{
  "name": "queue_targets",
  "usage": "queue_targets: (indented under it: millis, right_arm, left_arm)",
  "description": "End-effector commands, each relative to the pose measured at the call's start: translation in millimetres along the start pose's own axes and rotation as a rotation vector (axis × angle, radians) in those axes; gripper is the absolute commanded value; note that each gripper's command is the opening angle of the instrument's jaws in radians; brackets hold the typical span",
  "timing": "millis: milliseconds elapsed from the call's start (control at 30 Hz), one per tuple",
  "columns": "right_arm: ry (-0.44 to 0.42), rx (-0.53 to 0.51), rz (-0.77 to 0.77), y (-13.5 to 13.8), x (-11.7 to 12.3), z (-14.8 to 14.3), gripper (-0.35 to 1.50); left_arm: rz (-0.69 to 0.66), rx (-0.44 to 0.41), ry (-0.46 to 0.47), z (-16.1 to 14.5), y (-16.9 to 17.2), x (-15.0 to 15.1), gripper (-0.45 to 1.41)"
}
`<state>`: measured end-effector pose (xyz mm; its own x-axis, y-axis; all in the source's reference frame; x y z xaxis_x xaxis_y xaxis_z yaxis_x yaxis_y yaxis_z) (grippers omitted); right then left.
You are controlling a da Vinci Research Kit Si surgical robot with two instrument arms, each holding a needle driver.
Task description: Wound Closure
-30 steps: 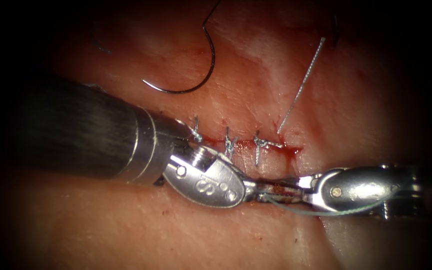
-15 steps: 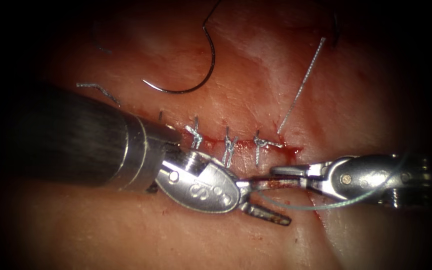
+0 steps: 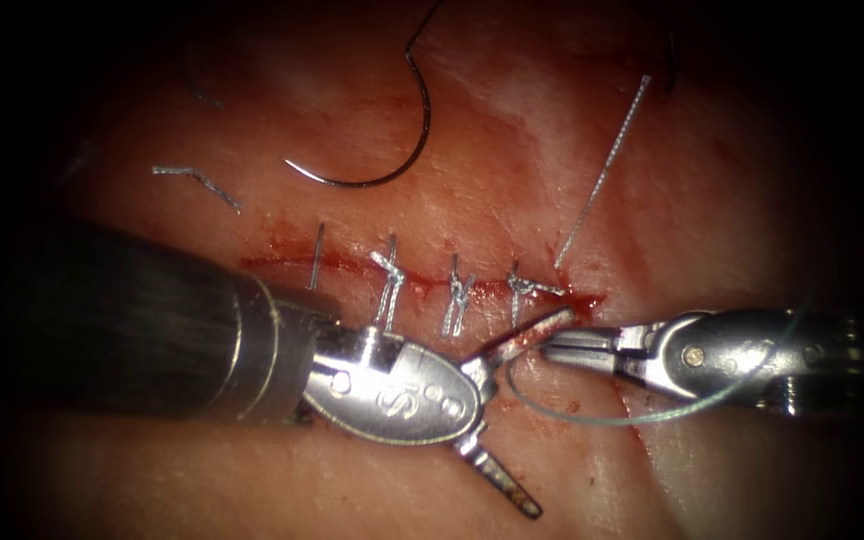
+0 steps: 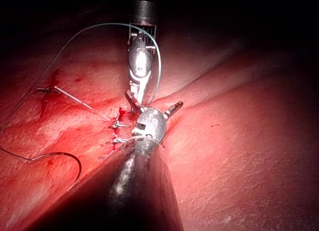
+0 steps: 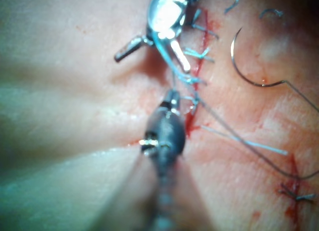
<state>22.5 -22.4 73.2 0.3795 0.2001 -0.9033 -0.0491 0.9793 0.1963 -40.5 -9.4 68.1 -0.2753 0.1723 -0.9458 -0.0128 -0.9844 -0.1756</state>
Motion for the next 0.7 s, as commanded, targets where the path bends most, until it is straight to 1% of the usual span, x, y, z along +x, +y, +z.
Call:
queue_targets:
  millis: [33,100,167,200,233,267,300,333,433,467,500,533,567,700]
  right_arm:
    - [-0.024,0.004,0.007,-0.3,-0.8,1.7,-0.35]
    - [-0.039,0.007,0.011,-0.3,-1.0,2.0,-0.35]
    - [-0.071,0.012,0.014,-0.3,-1.3,2.3,-0.35]
    - [-0.124,0.022,0.017,-0.3,-1.6,2.8,-0.35]
    - [-0.138,0.017,0.022,-0.3,-1.7,3.0,-0.35]
    - [-0.138,0.017,0.022,-0.3,-1.7,3.0,-0.35]
    - [-0.194,-0.010,0.022,-0.3,-2.1,3.5,-0.35]
    - [-0.194,-0.010,0.022,-0.3,-2.1,3.5,-0.35]
    - [-0.253,-0.013,0.037,-0.6,-2.9,4.1,-0.35]
    - [-0.275,-0.018,0.051,-0.7,-3.2,4.2,-0.35]
    - [-0.275,-0.018,0.051,-0.7,-3.2,4.2,-0.35]
    - [-0.294,-0.023,0.065,-0.8,-3.4,4.3,-0.35]
    - [-0.294,-0.023,0.065,-0.8,-3.4,4.3,-0.35]
    - [-0.332,-0.033,0.068,-0.8,-3.5,4.4,-0.35]
  left_arm:
    - [-0.007,0.022,-0.006,0.5,-0.1,0.4,1.14]
    - [-0.012,0.034,-0.010,0.5,-0.1,0.8,1.13]
    - [-0.023,0.070,-0.026,0.3,-0.1,1.8,1.11]
    - [-0.038,0.106,-0.071,0.0,-0.1,3.0,1.04]
    - [-0.042,0.115,-0.093,-0.1,-0.1,3.3,1.04]
    - [-0.042,0.115,-0.093,-0.1,-0.1,3.3,1.04]
    - [-0.059,0.133,-0.157,-0.2,0.0,4.2,1.03]
    - [-0.059,0.133,-0.157,-0.2,0.0,4.2,1.03]
    - [-0.081,0.144,-0.236,-0.6,0.6,5.4,0.99]
    - [-0.119,0.155,-0.267,-0.9,1.1,6.1,0.94]
    - [-0.119,0.155,-0.267,-0.9,1.1,6.1,0.94]
    - [-0.143,0.161,-0.309,-1.2,1.8,6.6,0.91]
    - [-0.143,0.161,-0.309,-1.2,1.8,6.6,0.91]
    - [-0.236,0.160,-0.391,-1.2,2.8,7.4,0.79]
